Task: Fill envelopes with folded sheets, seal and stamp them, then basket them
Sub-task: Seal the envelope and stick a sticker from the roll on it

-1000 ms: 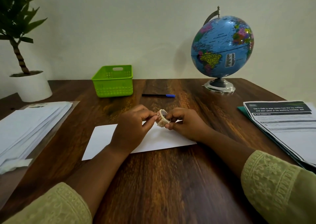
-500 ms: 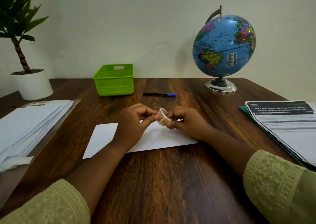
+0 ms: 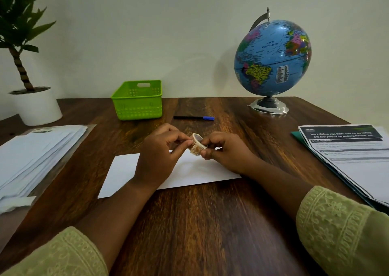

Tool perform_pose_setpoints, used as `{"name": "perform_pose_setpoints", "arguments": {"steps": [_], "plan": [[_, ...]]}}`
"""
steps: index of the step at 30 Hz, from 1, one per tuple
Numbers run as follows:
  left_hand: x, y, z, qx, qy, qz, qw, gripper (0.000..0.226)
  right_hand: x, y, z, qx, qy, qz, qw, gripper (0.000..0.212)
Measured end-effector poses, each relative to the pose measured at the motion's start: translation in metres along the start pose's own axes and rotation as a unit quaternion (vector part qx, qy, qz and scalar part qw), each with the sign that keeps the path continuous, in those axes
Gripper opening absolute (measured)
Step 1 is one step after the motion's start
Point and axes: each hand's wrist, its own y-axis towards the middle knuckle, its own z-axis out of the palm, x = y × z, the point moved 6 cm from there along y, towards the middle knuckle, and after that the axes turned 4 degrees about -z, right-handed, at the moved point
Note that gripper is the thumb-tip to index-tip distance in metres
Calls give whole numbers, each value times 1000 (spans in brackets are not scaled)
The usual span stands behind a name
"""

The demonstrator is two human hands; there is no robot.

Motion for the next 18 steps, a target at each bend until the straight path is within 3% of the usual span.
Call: {"name": "perform_pose_setpoints", "arguments": {"steps": [4, 10, 18], "plan": [[-1, -1, 1, -7, 25, 2, 1000, 5, 2, 0, 0, -4, 15, -7, 1000, 19], [10, 0, 6, -12, -53, -85, 995, 6, 4, 0, 1, -13, 94, 5, 995, 16], [10, 1, 7, -3, -72, -96, 993, 6, 0, 2, 0, -9, 56, 5, 998, 18]]}}
